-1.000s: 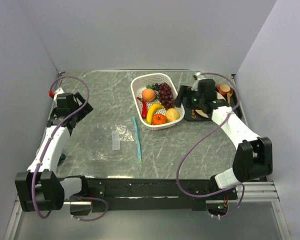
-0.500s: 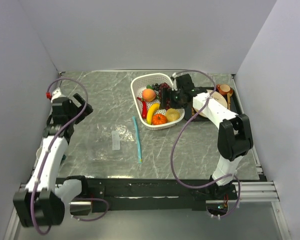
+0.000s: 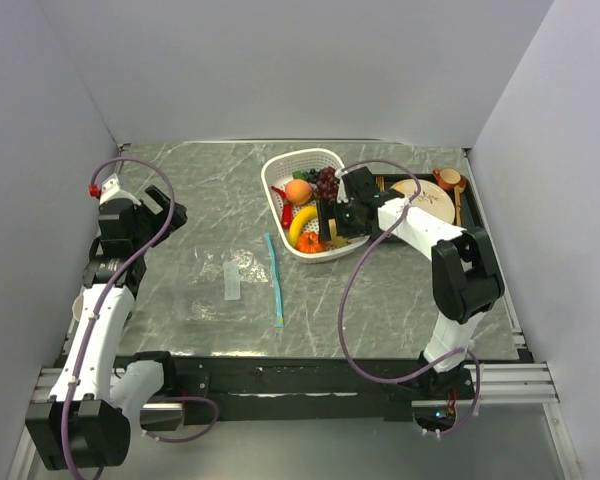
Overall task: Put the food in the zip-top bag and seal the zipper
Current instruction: Move the bin to the center of the board.
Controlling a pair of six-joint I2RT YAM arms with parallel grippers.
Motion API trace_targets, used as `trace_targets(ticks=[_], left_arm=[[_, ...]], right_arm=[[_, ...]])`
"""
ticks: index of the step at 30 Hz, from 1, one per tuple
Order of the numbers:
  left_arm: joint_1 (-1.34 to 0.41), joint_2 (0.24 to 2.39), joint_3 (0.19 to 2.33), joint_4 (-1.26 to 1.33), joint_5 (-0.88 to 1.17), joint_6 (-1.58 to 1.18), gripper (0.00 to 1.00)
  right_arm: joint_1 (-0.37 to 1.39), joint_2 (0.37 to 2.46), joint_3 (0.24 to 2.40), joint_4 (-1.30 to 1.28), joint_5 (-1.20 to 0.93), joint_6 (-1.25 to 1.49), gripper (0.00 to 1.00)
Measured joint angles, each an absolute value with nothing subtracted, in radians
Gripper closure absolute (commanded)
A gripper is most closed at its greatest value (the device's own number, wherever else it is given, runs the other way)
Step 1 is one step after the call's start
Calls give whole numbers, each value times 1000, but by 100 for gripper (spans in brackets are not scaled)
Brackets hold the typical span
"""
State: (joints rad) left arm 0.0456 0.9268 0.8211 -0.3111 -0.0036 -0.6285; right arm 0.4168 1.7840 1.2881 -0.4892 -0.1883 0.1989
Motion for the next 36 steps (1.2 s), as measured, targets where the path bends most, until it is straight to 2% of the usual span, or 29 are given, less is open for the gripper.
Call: trace_targets(ticks=[8,28,36], left_arm=[[46,940,821,-292,44,-621,1],[46,1005,798,-234,173,-622,1],[46,1039,786,-204,228,-622,1]], right_arm=[[427,1716,1182,-513,-159,193,0],[476,1398,876,-605,-176,270,0],[493,1242,883,-641,-216,349,0]])
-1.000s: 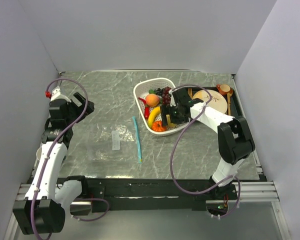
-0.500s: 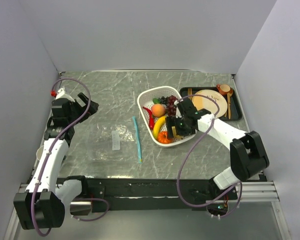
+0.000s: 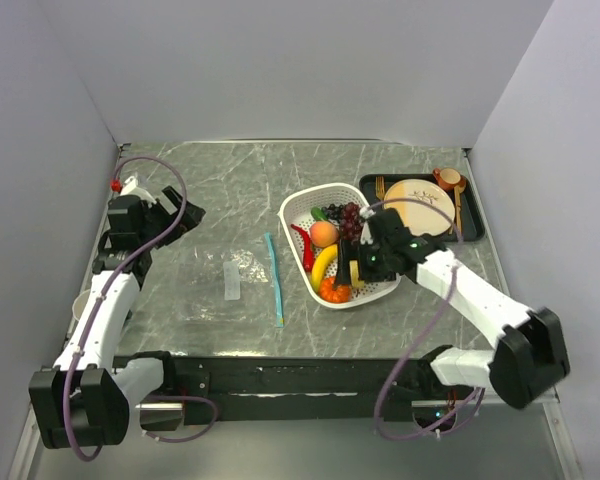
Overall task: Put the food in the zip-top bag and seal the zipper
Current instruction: Move the bin to the center of the board.
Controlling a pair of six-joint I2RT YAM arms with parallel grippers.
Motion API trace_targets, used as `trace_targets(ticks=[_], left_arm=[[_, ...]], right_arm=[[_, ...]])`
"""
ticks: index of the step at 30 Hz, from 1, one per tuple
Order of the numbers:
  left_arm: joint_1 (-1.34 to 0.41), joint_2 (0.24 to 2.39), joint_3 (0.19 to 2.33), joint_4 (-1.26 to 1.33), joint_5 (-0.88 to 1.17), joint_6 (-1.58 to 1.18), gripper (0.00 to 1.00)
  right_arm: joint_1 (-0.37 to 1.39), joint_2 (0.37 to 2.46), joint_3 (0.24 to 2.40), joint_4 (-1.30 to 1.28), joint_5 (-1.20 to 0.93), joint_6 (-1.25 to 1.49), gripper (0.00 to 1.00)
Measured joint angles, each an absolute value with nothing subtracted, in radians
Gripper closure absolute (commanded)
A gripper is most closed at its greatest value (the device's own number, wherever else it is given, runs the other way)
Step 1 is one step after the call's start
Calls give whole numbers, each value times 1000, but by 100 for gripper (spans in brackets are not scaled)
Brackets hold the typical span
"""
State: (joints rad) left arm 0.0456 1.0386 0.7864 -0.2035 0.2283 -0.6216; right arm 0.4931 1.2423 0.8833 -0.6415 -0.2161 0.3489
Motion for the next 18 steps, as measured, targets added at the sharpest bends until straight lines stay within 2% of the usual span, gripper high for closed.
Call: trace_targets(ticks=[5,8,12,18], left_arm=[[46,1059,786,-202,250,-618,1],[46,1071,787,-202,261,-611,1],[46,1090,791,-203,277,-603,1],[46,1116,808,-199,299,-594,1]], right_arm=[[474,1090,1020,-639,-13,447,0],[330,1060,1057,-635,75,492,0],[91,1134,1062,-646,135,513,0],[18,1328,1051,-665,154,479,0]])
